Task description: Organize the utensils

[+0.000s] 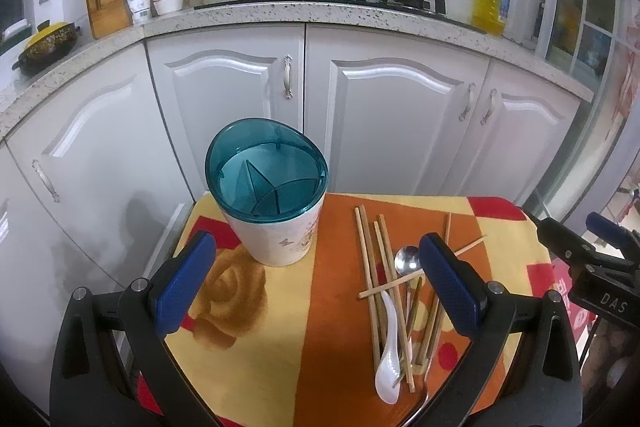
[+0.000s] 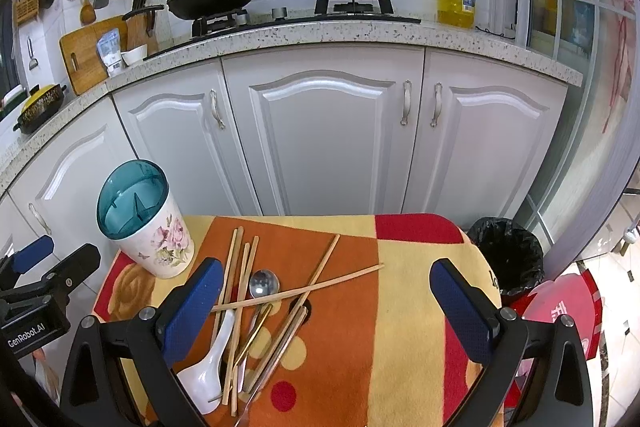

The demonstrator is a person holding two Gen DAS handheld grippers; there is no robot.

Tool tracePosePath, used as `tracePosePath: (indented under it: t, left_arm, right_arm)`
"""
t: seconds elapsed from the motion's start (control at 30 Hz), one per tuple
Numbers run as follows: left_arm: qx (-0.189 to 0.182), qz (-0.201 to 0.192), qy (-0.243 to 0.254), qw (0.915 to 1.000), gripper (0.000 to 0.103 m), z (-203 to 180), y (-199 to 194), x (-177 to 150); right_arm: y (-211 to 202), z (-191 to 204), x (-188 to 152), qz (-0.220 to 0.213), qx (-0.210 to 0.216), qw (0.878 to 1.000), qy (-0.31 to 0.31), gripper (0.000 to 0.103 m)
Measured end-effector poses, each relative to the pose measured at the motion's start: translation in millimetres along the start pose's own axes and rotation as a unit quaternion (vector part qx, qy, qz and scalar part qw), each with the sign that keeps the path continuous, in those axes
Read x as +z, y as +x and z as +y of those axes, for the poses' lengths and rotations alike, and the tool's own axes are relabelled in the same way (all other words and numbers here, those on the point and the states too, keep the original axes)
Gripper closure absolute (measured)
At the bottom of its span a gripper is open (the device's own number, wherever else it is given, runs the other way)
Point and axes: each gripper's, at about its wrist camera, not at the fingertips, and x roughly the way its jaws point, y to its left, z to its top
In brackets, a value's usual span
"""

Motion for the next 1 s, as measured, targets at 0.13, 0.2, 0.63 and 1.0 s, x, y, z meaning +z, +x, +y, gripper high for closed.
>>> tracePosePath:
  t: [0.13, 0.2, 0.63, 1.0]
  left_arm:
    - [0.0, 0.0, 0.0, 1.0, 0.001, 0, 1, 0]
    - [0.0, 0.0, 0.001, 1.0, 0.001, 0, 1, 0]
    - [-0.008, 0.019, -0.004, 0.9998, 0.001, 11, 11, -6]
    - [-0.054, 0.061, 0.042, 0.9958, 0.025, 2, 35, -26]
  right_arm:
    - [1, 0, 0, 0.002, 0.0, 1.0, 0.0, 0.0]
    - [2, 0, -1, 0.002, -0.001, 1.0, 0.0, 0.0]
    - [17, -13, -10, 0.024, 0.005, 1.0, 0.009, 0.0]
    - [80, -36, -46, 0.111, 0.048, 0.992, 0.031, 0.02]
